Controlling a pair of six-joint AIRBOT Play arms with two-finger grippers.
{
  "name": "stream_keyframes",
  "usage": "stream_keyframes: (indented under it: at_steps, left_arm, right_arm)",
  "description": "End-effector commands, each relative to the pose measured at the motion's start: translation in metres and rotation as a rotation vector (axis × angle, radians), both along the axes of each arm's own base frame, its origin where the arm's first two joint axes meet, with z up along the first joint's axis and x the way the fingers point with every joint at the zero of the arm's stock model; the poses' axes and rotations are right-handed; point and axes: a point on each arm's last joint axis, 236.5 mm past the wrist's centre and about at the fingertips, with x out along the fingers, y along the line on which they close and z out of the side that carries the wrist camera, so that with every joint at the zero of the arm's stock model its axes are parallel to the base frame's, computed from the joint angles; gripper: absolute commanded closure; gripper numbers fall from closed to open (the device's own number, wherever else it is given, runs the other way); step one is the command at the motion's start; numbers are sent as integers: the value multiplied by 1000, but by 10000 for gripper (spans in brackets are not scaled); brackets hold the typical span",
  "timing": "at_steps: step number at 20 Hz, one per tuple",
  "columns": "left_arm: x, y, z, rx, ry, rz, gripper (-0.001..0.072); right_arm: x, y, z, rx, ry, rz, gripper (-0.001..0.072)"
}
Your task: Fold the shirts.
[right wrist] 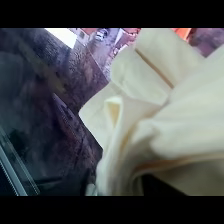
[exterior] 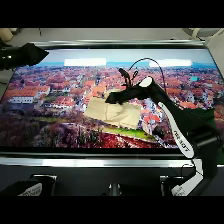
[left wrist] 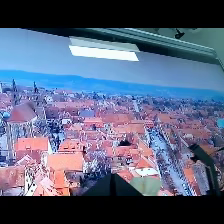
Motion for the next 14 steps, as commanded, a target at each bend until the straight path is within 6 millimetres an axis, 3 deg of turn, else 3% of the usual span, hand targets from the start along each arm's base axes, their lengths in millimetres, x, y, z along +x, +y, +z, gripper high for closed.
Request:
stream_keyframes:
  at_steps: [1,4,6,8,11,12,14]
  left_arm:
    - [-15,-10,11,31,-33,-41,683]
    - [-18,-24,1,37,-16,-74,682]
    - [-17,-20,-5,61,-7,-66,682]
    - [-14,-12,-10,104,-7,-48,683]
    - [-13,-7,-14,130,-4,-39,682]
    - [-13,-7,-14,130,-5,-39,683]
    - [-13,-7,-14,130,-4,-39,683]
  right_arm:
    - [24,28,11,148,-15,-107,90]
    - [30,10,42,187,-100,-75,84]
    - [25,-28,47,103,-135,-21,84]
    - [21,-94,31,-87,-111,-8,84]
    - [-19,-227,-21,-500,119,-13,83]
    - [-38,-250,-35,-568,202,-3,83]
    - [-55,-243,-57,-525,269,-5,82]
